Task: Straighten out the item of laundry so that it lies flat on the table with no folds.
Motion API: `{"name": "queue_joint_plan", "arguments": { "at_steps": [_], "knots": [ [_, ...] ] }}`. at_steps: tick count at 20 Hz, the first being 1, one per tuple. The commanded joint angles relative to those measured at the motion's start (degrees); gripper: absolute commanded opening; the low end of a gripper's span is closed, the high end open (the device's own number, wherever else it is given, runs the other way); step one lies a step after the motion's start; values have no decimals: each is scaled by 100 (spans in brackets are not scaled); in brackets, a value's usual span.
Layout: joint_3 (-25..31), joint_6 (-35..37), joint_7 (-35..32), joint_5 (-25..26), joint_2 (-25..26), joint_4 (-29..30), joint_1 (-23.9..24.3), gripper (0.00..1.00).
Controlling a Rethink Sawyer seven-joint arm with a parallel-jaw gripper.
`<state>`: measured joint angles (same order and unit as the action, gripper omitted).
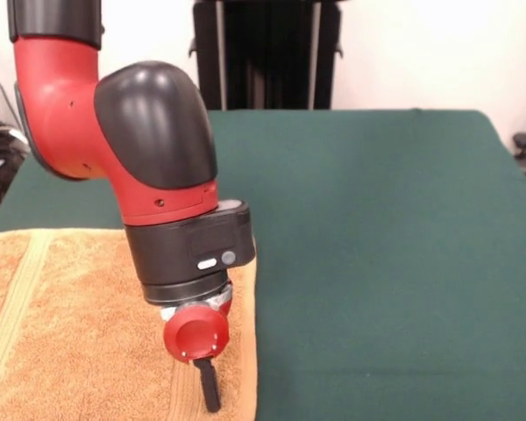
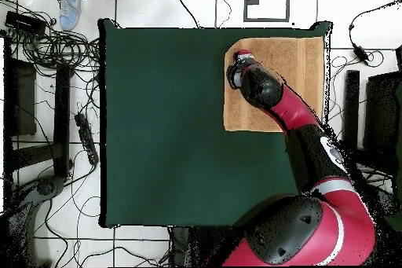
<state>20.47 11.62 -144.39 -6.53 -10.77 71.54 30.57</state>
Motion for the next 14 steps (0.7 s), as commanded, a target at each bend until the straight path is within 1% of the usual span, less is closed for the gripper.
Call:
{"name": "queue_joint_plan", "arguments": {
  "at_steps": [1,4,5,6,7,8,10,12,14],
  "knots": [
    [608,-369,-306,126,446,409,-168,0],
    [584,-135,-332,75,244,612,-135,0],
    [602,-74,-347,78,108,780,-83,0],
    [777,-28,-294,120,-59,1062,89,0],
    [884,24,-229,152,-150,1216,195,0],
    [1228,139,43,263,-252,1495,501,0],
    [1636,321,380,388,-338,1790,876,0],
    [1905,583,654,511,-472,1999,1167,0],
    [1957,839,696,566,-698,2152,1288,0]
  ]
}}
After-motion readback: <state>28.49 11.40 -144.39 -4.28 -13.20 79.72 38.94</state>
